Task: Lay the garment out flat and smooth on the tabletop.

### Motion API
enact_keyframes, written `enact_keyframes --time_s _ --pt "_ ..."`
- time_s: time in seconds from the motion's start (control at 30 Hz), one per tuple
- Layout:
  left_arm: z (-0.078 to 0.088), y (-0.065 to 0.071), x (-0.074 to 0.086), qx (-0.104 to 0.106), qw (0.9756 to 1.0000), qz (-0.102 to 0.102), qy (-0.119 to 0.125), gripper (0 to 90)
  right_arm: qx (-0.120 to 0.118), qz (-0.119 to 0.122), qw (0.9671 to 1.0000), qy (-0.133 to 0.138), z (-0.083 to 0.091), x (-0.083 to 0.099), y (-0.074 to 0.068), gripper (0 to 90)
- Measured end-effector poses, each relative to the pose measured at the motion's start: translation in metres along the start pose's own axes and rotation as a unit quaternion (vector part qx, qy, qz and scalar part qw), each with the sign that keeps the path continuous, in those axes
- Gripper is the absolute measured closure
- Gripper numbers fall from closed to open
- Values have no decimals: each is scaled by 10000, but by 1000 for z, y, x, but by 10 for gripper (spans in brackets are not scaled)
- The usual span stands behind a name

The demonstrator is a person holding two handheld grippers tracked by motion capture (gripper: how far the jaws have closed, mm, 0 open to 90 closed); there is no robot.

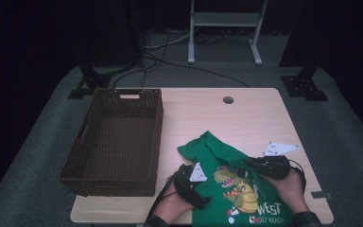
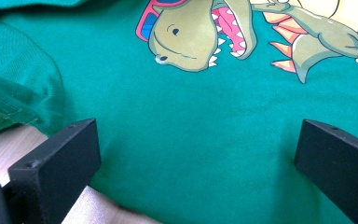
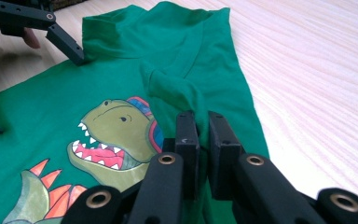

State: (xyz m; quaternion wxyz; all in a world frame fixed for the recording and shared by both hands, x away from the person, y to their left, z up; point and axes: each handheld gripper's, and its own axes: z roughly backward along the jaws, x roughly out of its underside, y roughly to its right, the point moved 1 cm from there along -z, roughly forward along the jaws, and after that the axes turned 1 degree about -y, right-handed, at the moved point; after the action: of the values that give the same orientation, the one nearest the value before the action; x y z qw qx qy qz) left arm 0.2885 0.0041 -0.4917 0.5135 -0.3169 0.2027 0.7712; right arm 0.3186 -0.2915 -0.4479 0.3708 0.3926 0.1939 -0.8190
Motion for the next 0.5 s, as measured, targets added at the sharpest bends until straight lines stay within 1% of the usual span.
enact_keyframes --time_s 0.5 --pt "0 0 0 1 10000 3 1 0 26 10 10000 13 -3 -4 6 854"
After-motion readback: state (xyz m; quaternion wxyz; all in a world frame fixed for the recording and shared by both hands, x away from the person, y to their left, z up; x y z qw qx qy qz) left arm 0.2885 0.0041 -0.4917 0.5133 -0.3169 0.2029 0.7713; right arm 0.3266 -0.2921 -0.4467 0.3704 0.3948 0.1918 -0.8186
